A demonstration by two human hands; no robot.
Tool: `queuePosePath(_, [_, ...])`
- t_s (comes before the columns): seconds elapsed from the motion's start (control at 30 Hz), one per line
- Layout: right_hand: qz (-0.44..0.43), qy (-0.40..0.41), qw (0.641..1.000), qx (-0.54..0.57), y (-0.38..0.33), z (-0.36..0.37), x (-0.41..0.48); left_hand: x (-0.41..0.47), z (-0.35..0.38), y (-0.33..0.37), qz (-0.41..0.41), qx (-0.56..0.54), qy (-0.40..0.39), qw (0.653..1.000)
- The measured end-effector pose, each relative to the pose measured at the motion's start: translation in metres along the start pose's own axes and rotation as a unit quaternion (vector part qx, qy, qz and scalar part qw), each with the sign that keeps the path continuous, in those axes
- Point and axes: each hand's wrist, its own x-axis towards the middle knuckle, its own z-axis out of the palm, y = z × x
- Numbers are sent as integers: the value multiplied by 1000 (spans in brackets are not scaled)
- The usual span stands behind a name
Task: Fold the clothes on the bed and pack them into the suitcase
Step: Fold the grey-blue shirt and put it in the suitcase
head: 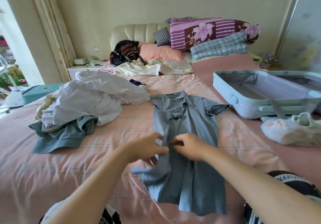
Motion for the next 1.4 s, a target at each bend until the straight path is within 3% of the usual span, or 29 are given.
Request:
queuePosePath(0.07, [38,65,997,-19,15,-8,-4,-6,14,8,-30,-4,-172,985])
queuePosePath(0.13, [73,126,988,-43,28,-16,-8,-3,19,12,-31,63,-233,970])
queuePosePath(0.17, [99,149,982,-65,33,-20,-11,3,20,12,-12,103,-206,973])
queuePosePath(0.23, [193,170,960,-113,45,-26,-18,21,21,12,53,157,-78,983])
queuePosePath(0.3, [282,132,937,-155,55,-30,-24,41,22,13,117,177,55,976])
queuePosePath(0.4, [277,58,948,-148,69,-29,-26,63,30,20,194,258,147,935])
queuePosePath(0.5, [219,101,970,-30,76,-30,-23,79,46,19,211,355,131,901])
queuePosePath(0.6, [244,182,952,14,86,-43,-27,93,61,11,162,418,73,891])
queuePosePath(0.73, [311,164,917,-187,109,-63,-52,104,68,0,134,462,51,875])
queuePosePath(0.8, [306,140,909,-247,112,-64,-59,103,68,-2,144,457,54,876])
queuePosePath(0.93, [111,164,918,-343,98,-44,-52,91,65,-8,209,382,119,892])
queuePosePath(1.0, [33,166,954,-247,79,-32,-50,81,59,-10,239,359,177,884])
queuePosePath(1.07, [59,120,977,-164,55,-17,-51,66,50,-13,220,351,197,889])
queuePosePath(1.13, [125,49,976,-173,39,-2,-53,48,47,-18,159,372,178,897])
queuePosePath(1.2, [154,30,975,-159,31,9,-54,25,47,-25,114,429,153,883])
queuePosePath(1.3, [141,27,989,-22,22,12,-54,-7,54,-31,78,474,91,872])
queuePosePath(1.4, [169,60,971,156,16,10,-55,-18,71,-37,77,512,68,853])
